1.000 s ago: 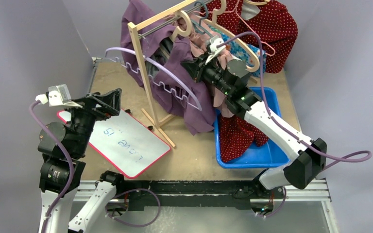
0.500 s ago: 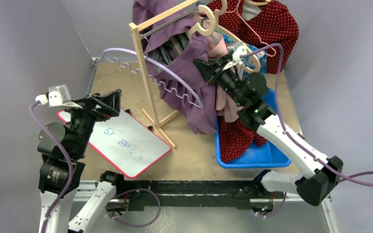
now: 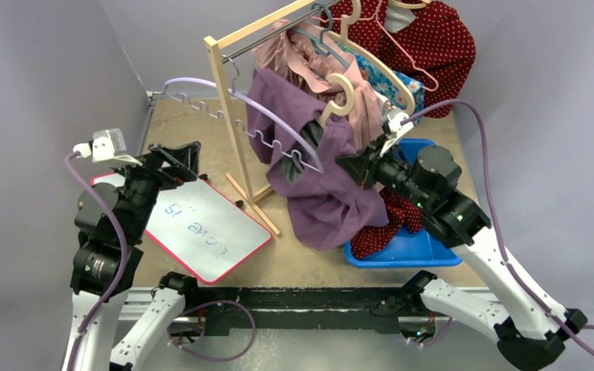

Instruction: Remove the skirt from the hanger

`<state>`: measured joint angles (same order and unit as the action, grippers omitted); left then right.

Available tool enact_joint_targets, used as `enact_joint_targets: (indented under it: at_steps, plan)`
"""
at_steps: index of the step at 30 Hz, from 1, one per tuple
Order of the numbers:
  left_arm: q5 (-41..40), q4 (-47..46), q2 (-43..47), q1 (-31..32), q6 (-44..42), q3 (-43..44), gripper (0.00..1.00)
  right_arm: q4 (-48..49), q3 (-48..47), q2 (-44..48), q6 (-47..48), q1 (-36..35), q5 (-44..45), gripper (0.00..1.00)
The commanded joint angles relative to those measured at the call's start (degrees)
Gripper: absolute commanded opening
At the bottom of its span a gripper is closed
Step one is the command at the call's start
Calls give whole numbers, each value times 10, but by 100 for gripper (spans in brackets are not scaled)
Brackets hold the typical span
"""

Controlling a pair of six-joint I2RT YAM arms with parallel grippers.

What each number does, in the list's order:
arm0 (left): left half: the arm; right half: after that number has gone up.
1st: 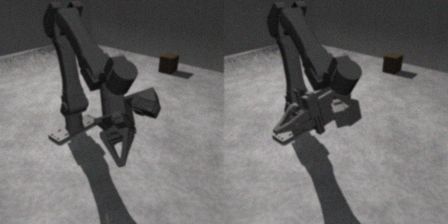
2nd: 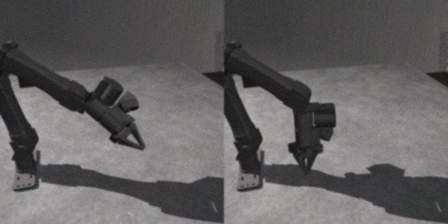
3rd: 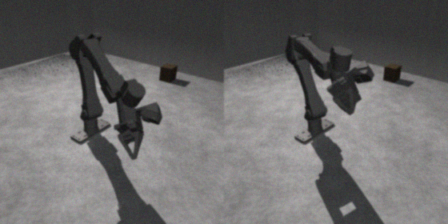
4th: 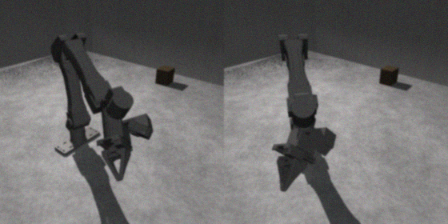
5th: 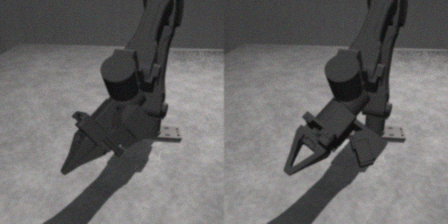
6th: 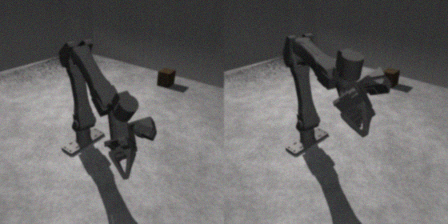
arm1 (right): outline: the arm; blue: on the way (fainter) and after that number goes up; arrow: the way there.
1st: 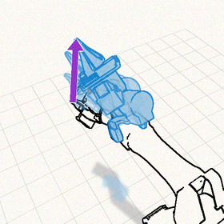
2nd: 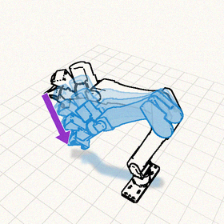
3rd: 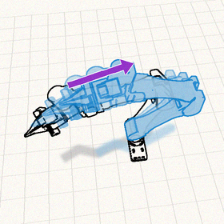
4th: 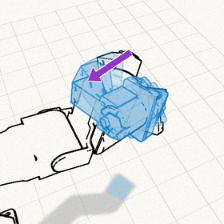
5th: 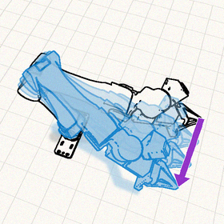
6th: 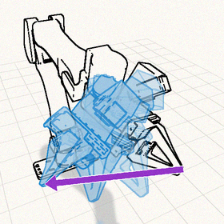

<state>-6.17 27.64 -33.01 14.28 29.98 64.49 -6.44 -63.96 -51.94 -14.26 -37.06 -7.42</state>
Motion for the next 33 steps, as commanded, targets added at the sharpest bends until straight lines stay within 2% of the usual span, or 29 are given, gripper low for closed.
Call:
enact_joint_targets:
  at_steps: [1, 6, 14, 18, 28, 33]
  plan:
    - [11, -40, -21, 0, 14, -12, 100, -114, -13, 71, -39, 0, -20, 0]
    - [16, -51, -32, 0, 19, -19, 100, -208, -3, 129, -41, 1, -10, 0]
    - [33, -56, -35, 0, 23, -20, 100, -324, -2, 163, 34, 0, -34, 0]
    - [41, -56, -34, 0, 22, -18, 100, -319, -6, 160, 72, 0, -119, 0]
    - [45, -45, -25, 0, 26, -14, 100, -354, -47, 195, 116, 0, -193, 0]
    - [49, -47, -29, 0, 24, -10, 100, -351, -76, 152, 165, 0, -247, 0]
